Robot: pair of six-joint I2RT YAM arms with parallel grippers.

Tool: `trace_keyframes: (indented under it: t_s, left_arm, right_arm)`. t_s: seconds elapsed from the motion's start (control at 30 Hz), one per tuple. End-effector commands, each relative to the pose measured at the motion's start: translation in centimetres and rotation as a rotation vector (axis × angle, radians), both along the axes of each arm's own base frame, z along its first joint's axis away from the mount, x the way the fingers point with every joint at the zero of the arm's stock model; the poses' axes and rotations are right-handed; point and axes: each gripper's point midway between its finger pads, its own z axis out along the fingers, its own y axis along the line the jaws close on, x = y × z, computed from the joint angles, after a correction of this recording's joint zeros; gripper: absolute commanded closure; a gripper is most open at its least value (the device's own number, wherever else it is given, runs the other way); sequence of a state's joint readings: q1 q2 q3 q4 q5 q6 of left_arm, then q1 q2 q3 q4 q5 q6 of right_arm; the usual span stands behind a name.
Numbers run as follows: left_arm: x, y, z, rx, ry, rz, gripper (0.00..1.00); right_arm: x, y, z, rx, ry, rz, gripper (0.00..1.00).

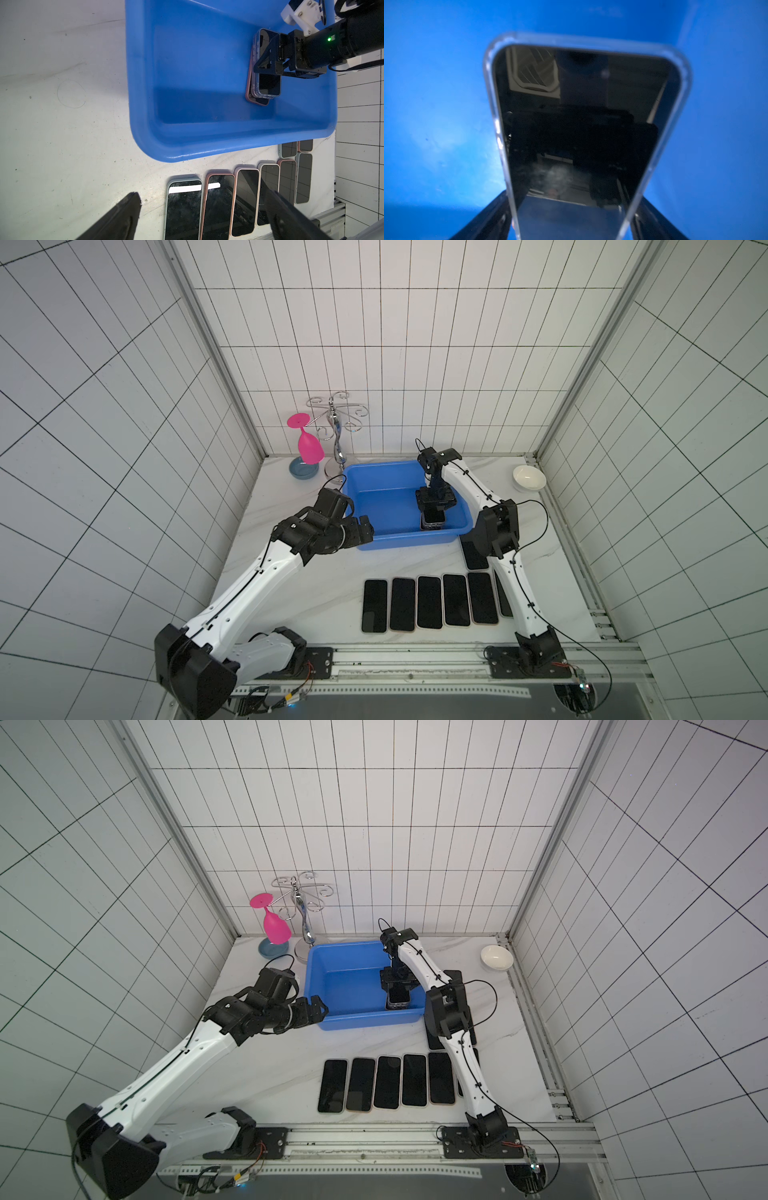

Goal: Take the phone out of the storage box
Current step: Pick up the phone from the storage box.

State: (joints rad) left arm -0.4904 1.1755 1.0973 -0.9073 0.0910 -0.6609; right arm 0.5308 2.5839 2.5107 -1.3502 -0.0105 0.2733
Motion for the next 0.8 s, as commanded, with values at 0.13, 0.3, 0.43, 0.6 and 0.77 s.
trace_keyframes:
  t_s: [0.13,0.3,0.43,0.6,0.77]
  left_arm:
    - [1.0,0.0,0.3,0.007,-0.027,-0.021,0.02]
    - [1.4,-1.0,1.2,-0.027,-0.061,-0.064,0.02]
    - [1.5,-3.8,2.9,-0.16,-0.119,-0.174,0.02]
    - [2.2,-7.1,4.5,-0.373,-0.193,-0.247,0.02]
    - [4.1,-9.2,5.3,-0.468,-0.229,-0.275,0.02]
  right_arm:
    - [0.8,-0.8,0.5,-0.03,-0.03,-0.011,0.44]
    - [1.6,0.0,5.3,0.058,-0.123,-0.025,0.51]
    - [1.5,0.7,9.5,0.182,-0.16,-0.06,0.51]
    - [0.0,0.9,11.8,0.266,-0.119,-0.078,0.52]
    - [-1.1,1.1,13.2,0.33,-0.081,-0.089,0.52]
